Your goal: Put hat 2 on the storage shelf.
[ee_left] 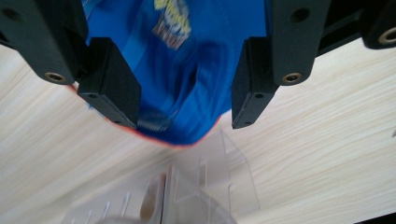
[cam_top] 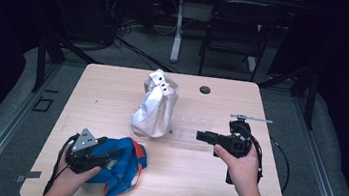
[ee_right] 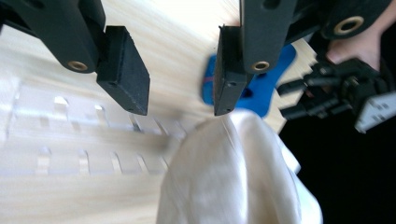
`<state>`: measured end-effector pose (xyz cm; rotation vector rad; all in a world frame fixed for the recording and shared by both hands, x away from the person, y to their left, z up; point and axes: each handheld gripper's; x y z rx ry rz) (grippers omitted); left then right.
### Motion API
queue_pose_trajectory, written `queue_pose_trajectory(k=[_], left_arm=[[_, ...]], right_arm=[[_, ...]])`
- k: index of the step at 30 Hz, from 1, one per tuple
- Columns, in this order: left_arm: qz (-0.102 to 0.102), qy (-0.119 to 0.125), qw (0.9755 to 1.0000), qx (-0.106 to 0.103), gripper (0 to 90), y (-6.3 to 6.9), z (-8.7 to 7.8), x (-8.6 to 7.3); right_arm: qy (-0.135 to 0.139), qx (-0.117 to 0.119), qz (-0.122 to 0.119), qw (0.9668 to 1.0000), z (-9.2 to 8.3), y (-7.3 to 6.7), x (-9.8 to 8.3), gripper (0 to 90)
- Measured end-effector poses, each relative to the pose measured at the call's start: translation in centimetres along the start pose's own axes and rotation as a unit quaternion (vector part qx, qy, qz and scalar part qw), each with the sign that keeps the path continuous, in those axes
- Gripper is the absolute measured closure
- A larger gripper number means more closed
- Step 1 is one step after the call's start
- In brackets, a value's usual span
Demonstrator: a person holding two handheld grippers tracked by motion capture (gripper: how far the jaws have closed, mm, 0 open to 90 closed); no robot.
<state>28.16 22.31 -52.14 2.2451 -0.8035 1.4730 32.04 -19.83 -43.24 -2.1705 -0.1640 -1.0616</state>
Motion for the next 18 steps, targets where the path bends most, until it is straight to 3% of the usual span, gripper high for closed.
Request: queue_pose_trajectory(k=[10,14,18], left_arm=[[-0.009,-0.013,0.9995,-0.027,43.3,0.2,-0.6,-1.3],[-0.026,-0.016,0.9986,-0.042,43.3,0.6,-0.1,-1.6],[-0.015,-0.026,0.9982,-0.052,43.6,1.5,0.8,-2.0]], right_arm=[[-0.002,-0.022,-0.022,0.9995,-0.2,1.4,-5.0,56.7],[0.004,-0.015,-0.008,0.9999,0.1,2.1,-6.3,56.9],[0.018,-0.019,0.003,0.9997,0.3,3.0,-7.4,57.2]])
Point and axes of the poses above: each handheld gripper's, and its own axes: z roughly forward along the jaws, x roughly out of its top, y roughly to its right, and after that the axes turned 12 degrees about y, right-handed
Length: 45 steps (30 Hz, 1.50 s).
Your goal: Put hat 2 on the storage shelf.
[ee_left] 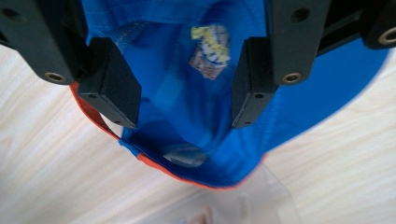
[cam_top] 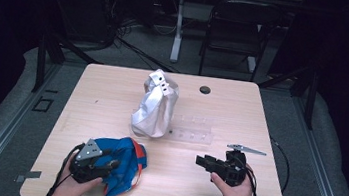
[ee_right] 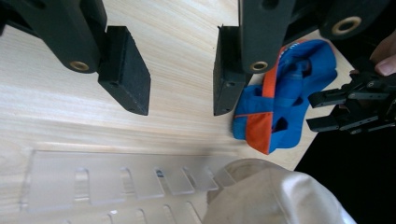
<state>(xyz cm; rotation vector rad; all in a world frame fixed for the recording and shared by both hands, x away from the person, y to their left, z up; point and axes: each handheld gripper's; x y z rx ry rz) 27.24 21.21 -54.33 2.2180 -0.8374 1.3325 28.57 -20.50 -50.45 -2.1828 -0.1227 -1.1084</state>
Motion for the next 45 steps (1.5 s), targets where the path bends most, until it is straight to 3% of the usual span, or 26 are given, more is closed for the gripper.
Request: queue_pose_trajectory(k=[5,11,14,15,19,21,22,24,31,36,39,41,45], left_arm=[[-0.006,-0.020,0.9997,-0.014,48.1,0.2,0.9,-0.8],[-0.017,-0.044,0.9987,-0.019,61.0,0.2,1.8,-1.4],[-0.007,-0.055,0.9982,-0.020,71.2,0.4,2.1,-1.5],[0.001,-0.058,0.9983,-0.011,74.6,0.5,2.2,-1.5],[-0.005,-0.060,0.9980,-0.017,87.2,0.2,2.3,-1.4],[-0.013,-0.057,0.9981,-0.018,89.2,0.2,2.2,-1.3],[-0.011,-0.054,0.9984,-0.009,89.5,0.3,2.2,-1.2],[-0.015,-0.047,0.9987,-0.016,89.7,0.5,2.2,-0.9],[0.001,-0.048,0.9985,-0.028,89.7,2.7,3.9,0.5],[-0.018,-0.032,0.9981,-0.049,89.7,5.2,6.0,2.2],[-0.015,-0.031,0.9978,-0.057,89.7,6.9,7.2,3.0],[-0.028,-0.025,0.9971,-0.067,89.6,8.3,8.6,3.4],[-0.024,-0.025,0.9971,-0.068,89.6,9.3,9.7,3.3]], right_arm=[[0.006,-0.007,0.007,0.9999,-0.2,0.8,-0.8,57.2],[-0.001,-0.012,0.022,0.9997,-0.1,1.7,-1.8,57.8],[0.003,-0.009,0.025,0.9997,0.0,1.8,-1.9,57.8],[0.002,-0.010,0.022,0.9997,0.1,1.8,-2.0,57.7],[-0.005,-0.009,0.025,0.9996,0.5,1.9,-2.2,57.8],[-0.005,-0.009,0.027,0.9996,0.5,1.9,-2.3,57.8],[-0.006,-0.006,0.029,0.9995,0.5,1.9,-2.3,57.8],[-0.004,-0.007,0.029,0.9996,0.5,1.9,-2.3,57.8],[0.002,-0.003,0.033,0.9994,0.3,2.0,-2.1,57.8],[0.010,-0.006,0.039,0.9992,-0.1,2.2,-1.9,57.8],[0.011,-0.005,0.042,0.9991,-0.2,2.4,-1.8,57.9],[0.010,-0.003,0.044,0.9990,-0.2,2.6,-1.9,58.3],[0.007,-0.005,0.044,0.9990,-0.2,2.8,-1.9,58.6]])
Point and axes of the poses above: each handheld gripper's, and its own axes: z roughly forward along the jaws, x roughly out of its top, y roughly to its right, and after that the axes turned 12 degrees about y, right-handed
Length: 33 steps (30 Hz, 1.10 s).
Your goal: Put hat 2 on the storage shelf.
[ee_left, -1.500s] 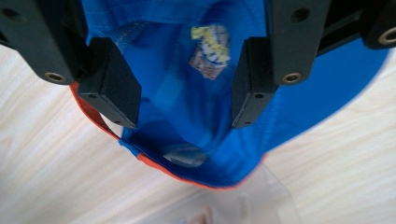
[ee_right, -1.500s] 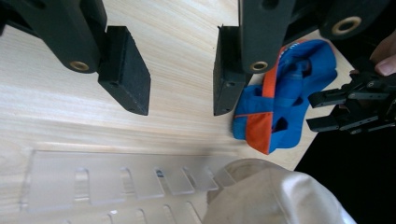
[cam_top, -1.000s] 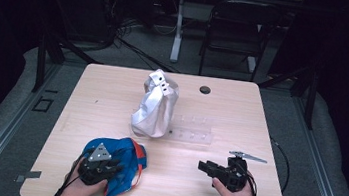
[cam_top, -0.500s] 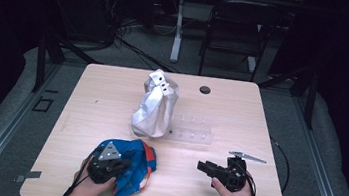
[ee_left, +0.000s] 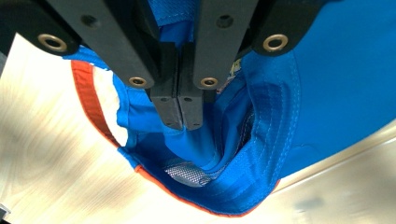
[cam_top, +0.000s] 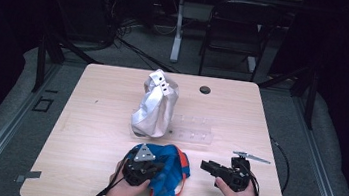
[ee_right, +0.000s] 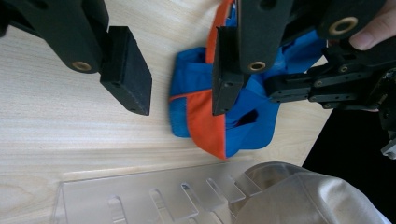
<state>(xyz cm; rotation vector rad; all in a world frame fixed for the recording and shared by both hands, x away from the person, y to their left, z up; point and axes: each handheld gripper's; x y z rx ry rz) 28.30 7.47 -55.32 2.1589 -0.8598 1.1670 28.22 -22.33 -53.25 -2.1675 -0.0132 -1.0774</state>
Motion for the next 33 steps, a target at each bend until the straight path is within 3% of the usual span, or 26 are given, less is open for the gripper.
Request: queue_pose_trajectory(k=[4,8,12,17,19,24,28,33], left_arm=[[0.019,0.002,0.9998,0.008,85.4,0.6,0.6,-0.1],[0.025,0.014,0.9996,-0.005,77.9,0.1,-0.6,0.3],[0.034,0.025,0.9991,0.005,68.0,-0.9,-2.5,0.8],[0.037,0.037,0.9984,0.023,61.3,-3.5,-5.7,1.0],[0.034,0.040,0.9980,0.036,60.4,-4.8,-7.1,0.7],[0.012,0.060,0.9964,0.059,57.6,-8.0,-9.9,-0.8],[0.018,0.063,0.9937,0.091,56.6,-9.5,-11.1,-2.4],[0.009,0.061,0.9927,0.104,56.8,-10.6,-11.4,-2.9]], right_arm=[[-0.004,-0.004,-0.002,1.0000,0.1,0.1,-0.1,58.8],[-0.005,-0.003,-0.001,1.0000,0.1,0.1,-0.1,59.3],[-0.006,-0.001,-0.005,1.0000,0.1,-0.1,-0.3,59.3],[-0.017,-0.002,-0.008,0.9998,0.1,-0.3,-1.0,59.3],[-0.033,-0.005,-0.018,0.9993,0.0,-0.3,-1.3,59.1],[-0.054,0.020,-0.012,0.9983,0.7,-0.6,-2.0,56.5],[-0.083,0.037,-0.005,0.9958,1.6,-0.7,-2.7,54.6],[-0.113,0.046,0.005,0.9925,2.5,-0.8,-3.7,54.1]])
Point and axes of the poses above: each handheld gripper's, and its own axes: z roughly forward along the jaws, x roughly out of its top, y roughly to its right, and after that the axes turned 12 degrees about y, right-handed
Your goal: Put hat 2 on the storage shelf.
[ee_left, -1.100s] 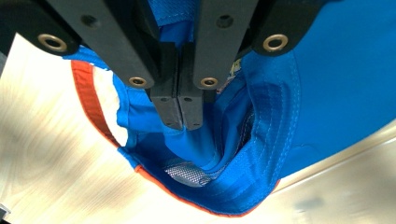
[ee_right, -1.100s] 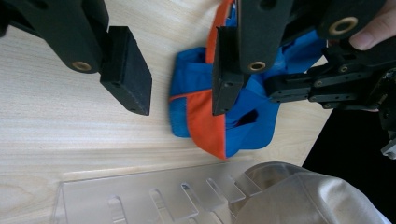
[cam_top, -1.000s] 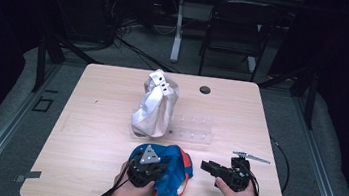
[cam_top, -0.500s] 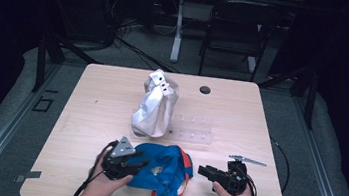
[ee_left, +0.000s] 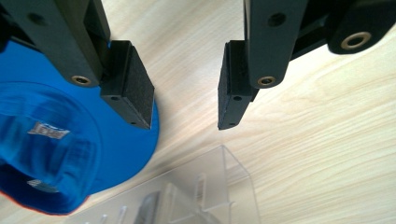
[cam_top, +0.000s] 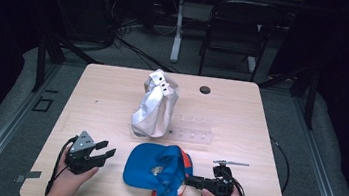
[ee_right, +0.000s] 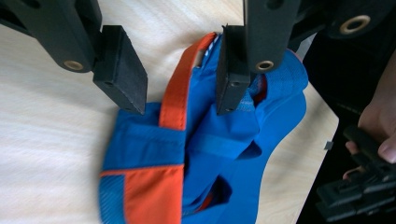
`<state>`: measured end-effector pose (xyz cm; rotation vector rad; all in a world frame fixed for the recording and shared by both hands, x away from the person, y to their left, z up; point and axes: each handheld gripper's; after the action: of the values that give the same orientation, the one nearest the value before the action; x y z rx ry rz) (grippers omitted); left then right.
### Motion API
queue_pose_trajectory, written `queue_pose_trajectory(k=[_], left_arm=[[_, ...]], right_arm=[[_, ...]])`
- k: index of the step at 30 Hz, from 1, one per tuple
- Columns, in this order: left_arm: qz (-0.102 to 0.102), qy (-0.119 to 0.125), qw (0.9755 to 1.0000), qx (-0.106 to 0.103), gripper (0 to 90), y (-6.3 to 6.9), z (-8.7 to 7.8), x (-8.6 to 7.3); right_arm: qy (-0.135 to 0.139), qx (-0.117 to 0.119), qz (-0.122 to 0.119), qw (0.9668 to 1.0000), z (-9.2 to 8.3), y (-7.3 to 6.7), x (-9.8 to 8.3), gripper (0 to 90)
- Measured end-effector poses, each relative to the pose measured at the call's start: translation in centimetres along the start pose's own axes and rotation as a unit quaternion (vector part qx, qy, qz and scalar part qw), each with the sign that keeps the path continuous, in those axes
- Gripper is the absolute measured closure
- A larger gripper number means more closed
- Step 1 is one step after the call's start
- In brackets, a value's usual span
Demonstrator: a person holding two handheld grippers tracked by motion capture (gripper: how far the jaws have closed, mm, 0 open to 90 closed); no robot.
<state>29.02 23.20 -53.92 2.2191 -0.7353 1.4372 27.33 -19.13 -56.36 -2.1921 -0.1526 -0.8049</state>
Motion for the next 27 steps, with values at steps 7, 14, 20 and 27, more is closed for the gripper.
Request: queue_pose_trajectory(k=[7,14,20,27], left_arm=[[0.000,-0.004,1.0000,-0.003,56.7,-0.1,0.5,-0.1],[0.001,-0.006,1.0000,0.005,56.7,-0.2,0.1,-0.3],[0.000,-0.005,1.0000,0.007,56.7,-0.4,-0.1,-0.5],[-0.003,-0.006,1.0000,0.007,56.7,-0.2,0.2,-0.6]], right_arm=[[-0.014,0.010,0.014,0.9998,0.7,0.3,-0.8,54.0],[-0.038,0.031,0.029,0.9984,1.8,0.5,-1.2,54.4],[-0.032,0.067,0.060,0.9954,1.3,0.5,-0.6,65.7],[-0.008,0.050,0.071,0.9962,0.2,0.5,0.1,75.1]])
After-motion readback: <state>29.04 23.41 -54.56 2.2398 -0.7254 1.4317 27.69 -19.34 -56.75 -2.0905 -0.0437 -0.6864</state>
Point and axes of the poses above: each handheld gripper's, and its own axes: z roughly forward along the jaws, x roughly out of its top, y roughly to its right, and after that the axes turned 12 degrees about y, right-handed
